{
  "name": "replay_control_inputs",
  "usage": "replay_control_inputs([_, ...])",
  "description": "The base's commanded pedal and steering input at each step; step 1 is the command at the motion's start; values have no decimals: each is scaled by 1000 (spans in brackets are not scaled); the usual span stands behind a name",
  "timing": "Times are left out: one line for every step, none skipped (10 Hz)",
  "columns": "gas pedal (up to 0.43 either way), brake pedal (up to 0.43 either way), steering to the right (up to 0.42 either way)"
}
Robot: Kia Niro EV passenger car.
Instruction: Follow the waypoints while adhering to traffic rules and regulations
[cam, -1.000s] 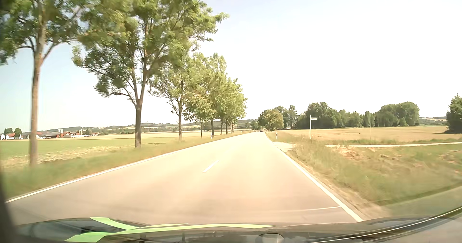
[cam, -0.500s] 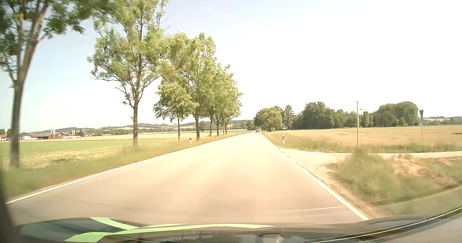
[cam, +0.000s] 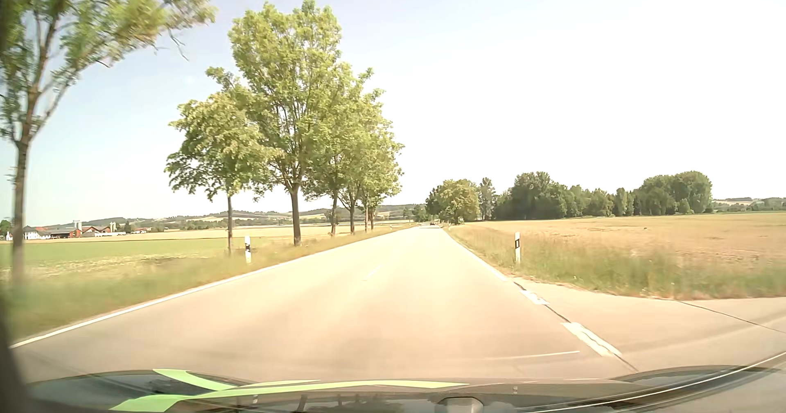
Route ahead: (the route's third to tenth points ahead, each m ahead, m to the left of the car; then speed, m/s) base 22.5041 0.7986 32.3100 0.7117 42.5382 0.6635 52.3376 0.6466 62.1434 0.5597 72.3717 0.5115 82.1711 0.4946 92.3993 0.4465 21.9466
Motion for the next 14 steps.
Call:
replay_control_inputs([87, 0, 4])
replay_control_inputs([87, 0, 4])
replay_control_inputs([87, 0, 4])
replay_control_inputs([87, 0, 5])
replay_control_inputs([87, 0, 4])
replay_control_inputs([87, 0, 4])
replay_control_inputs([87, 0, 4])
replay_control_inputs([87, 0, 4])
replay_control_inputs([87, 0, 4])
replay_control_inputs([87, 0, 4])
replay_control_inputs([87, 0, 4])
replay_control_inputs([87, 0, 3])
replay_control_inputs([87, 0, -1])
replay_control_inputs([87, 0, -2])
